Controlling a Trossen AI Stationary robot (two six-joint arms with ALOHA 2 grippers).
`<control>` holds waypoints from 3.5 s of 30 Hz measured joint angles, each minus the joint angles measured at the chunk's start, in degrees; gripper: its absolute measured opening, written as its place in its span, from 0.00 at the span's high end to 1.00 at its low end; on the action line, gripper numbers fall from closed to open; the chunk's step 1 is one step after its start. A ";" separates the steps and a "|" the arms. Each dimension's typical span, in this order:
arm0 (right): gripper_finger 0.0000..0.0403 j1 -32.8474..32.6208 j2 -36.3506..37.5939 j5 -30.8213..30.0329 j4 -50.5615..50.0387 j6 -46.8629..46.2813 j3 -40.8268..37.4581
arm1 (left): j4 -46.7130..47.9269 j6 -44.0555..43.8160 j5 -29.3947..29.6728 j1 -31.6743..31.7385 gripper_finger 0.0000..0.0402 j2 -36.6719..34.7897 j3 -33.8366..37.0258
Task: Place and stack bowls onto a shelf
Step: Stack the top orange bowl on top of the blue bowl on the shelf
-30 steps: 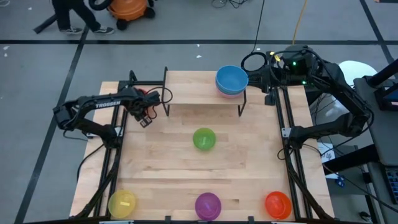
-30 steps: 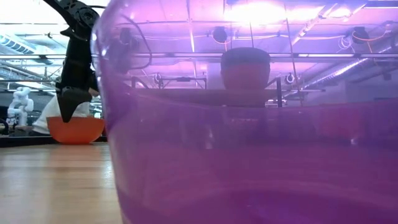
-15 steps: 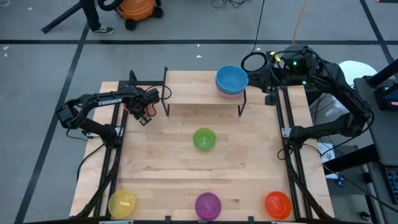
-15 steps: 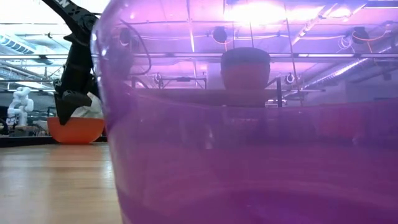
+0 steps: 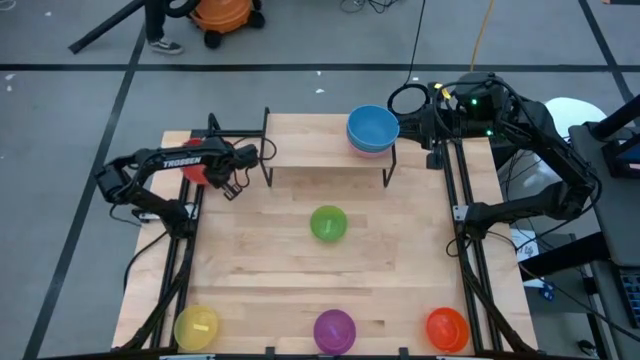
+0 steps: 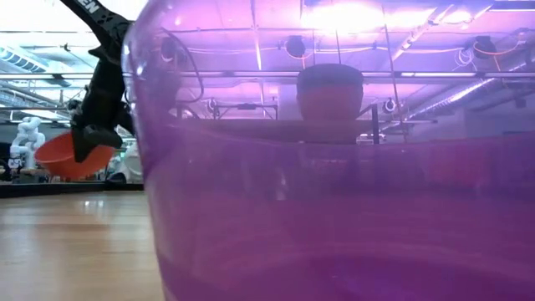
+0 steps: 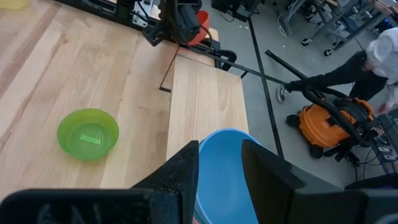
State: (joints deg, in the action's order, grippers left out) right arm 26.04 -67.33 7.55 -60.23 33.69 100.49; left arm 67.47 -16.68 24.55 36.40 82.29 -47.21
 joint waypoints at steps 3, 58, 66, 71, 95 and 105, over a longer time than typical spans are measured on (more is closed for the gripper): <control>0.71 0.00 0.00 0.00 0.02 0.00 0.00 | 0.01 -3.09 0.78 -0.53 0.97 -0.64 -1.01; 0.71 -0.01 0.90 -0.07 -7.37 1.95 0.00 | -31.85 -6.14 -29.10 -28.31 0.97 9.12 -62.06; 0.71 -0.02 0.90 -0.11 -7.37 2.37 0.00 | -15.51 -11.18 -27.70 -28.51 0.97 10.50 -62.06; 0.71 -0.01 0.90 0.00 -7.34 4.59 0.00 | -9.23 -12.18 -27.40 -30.95 0.97 11.74 -62.15; 0.71 -0.31 0.66 2.06 3.38 3.33 -14.48 | 13.87 -13.53 -29.71 -39.20 0.97 23.18 -62.09; 0.71 -0.90 0.70 20.61 13.94 2.42 -20.43 | 10.79 0.36 -32.56 -46.11 0.98 23.18 -62.09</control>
State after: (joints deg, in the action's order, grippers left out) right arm 25.14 -66.63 28.17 -46.29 36.11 80.05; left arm 78.27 -16.32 -8.01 -9.71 105.47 -109.30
